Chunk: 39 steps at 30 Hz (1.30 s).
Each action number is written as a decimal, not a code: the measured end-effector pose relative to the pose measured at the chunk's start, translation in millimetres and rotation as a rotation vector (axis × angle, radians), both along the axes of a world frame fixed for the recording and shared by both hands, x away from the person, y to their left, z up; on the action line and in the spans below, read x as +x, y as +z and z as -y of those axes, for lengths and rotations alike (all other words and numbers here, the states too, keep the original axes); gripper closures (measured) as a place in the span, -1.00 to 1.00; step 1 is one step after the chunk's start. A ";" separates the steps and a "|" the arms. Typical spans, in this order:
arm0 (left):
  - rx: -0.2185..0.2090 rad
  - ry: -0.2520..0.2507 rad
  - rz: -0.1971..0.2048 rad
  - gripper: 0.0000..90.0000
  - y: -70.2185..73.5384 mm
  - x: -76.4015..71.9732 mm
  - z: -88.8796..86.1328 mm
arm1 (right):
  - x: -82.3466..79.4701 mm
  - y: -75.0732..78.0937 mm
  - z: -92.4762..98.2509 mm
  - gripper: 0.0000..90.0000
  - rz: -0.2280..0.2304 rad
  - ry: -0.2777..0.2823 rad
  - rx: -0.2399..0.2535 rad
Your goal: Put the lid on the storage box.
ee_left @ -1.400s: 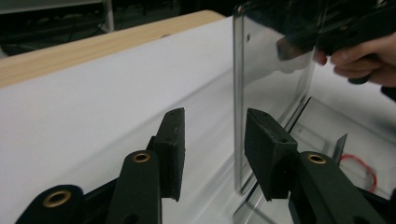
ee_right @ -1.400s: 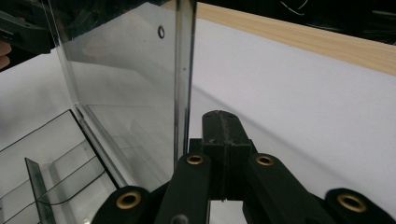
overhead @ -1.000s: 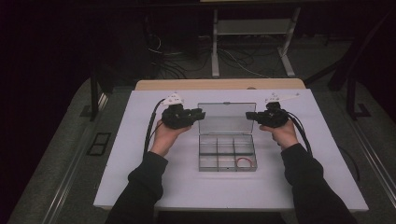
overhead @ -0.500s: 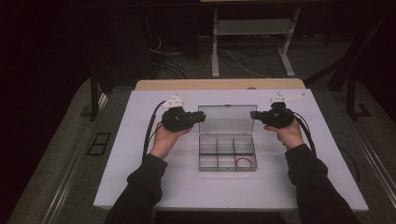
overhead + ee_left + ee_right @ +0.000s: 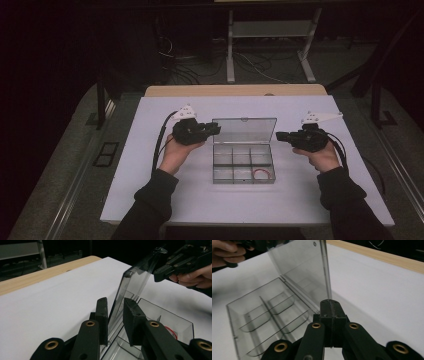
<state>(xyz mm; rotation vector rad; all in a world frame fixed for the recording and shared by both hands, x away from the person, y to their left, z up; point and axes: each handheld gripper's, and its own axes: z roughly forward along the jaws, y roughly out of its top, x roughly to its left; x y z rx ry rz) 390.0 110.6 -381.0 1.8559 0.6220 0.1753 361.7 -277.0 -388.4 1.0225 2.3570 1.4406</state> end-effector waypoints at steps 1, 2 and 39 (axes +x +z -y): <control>0.004 -0.002 0.002 0.62 0.3 -1.4 0.0 | -1.5 0.5 0.1 0.98 0.000 0.009 0.004; 0.007 -0.003 0.004 0.61 0.5 -2.6 0.2 | -3.0 1.3 -0.4 0.98 0.000 0.015 0.010; 0.054 -0.047 -0.073 0.48 -12.8 -59.7 -26.2 | -37.9 -0.4 -10.2 0.98 -0.004 0.133 0.037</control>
